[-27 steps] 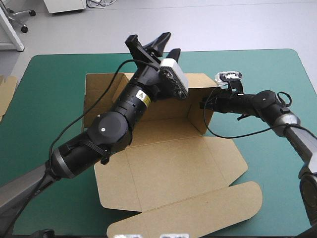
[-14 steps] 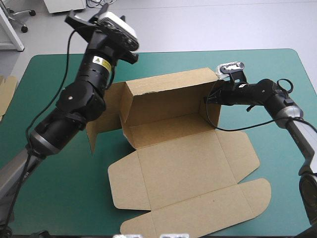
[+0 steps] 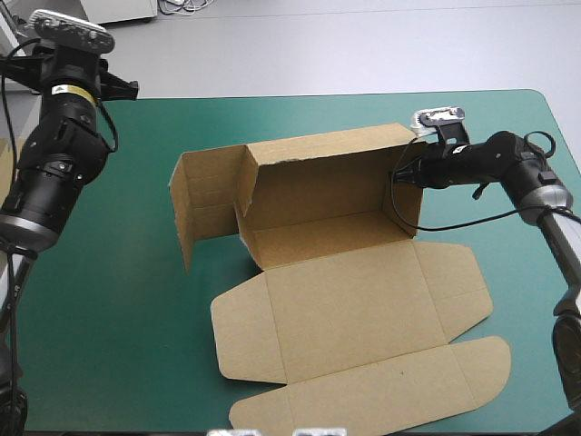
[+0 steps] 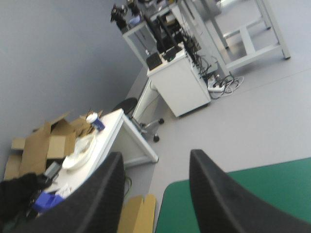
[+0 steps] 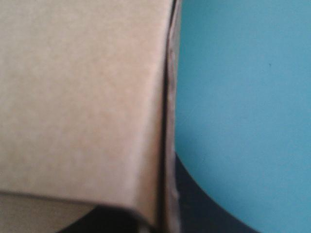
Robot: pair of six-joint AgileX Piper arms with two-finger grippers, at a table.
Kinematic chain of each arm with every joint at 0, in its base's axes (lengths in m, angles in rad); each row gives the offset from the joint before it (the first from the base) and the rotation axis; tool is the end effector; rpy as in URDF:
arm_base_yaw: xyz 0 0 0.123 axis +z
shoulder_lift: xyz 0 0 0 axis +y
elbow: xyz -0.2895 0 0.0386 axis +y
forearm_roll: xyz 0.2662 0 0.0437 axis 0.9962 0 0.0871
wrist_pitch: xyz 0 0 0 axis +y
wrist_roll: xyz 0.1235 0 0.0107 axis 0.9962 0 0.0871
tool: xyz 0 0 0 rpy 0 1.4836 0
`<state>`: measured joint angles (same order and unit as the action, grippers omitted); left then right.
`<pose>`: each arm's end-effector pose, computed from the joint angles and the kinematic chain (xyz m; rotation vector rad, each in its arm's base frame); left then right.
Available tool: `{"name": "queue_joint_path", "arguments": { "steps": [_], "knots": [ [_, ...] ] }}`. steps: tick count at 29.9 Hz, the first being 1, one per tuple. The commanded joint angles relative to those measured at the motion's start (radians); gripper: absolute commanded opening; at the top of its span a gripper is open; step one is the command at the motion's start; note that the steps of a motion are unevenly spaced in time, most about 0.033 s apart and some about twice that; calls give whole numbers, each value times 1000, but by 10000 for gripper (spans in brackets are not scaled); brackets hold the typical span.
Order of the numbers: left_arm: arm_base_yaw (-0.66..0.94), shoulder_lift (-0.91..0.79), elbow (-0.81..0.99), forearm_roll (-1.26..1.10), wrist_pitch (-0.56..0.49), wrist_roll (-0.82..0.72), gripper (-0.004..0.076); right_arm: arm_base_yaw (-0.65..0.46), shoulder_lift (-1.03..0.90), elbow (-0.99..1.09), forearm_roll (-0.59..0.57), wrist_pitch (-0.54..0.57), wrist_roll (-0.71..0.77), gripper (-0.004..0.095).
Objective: Fold the box
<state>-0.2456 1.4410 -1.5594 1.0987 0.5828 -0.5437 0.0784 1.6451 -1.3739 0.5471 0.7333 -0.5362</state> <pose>0.3713 -0.0304 0.4806 0.2111 1.6666 0.5989 0.4010 0.0748 0.2931 -0.3876 2.3498 0.4120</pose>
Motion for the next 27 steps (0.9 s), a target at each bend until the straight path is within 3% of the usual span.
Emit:
{"name": "queue_joint_path", "arguments": {
  "steps": [1, 6, 12, 17, 27],
  "knots": [
    [81, -41, -35, -89, -21, 74, 305, -38, -40, -65, 36, 11, 19, -28],
    [185, -39, -10, -161, 4, 185, 305, -51, -40, -117, -51, 77, 83, -28],
    [305, -17, 62, -259, 116, 193, 305, -51, -40, -153, -188, 135, 170, -28],
    [382, 31, 126, -495, 187, 201, 305, -51, -39, -168, -245, 184, 210, -28],
    [407, 80, 162, -822, 274, 376, 270, -51, -15, -230, -297, 266, 284, -28]
  ]
}}
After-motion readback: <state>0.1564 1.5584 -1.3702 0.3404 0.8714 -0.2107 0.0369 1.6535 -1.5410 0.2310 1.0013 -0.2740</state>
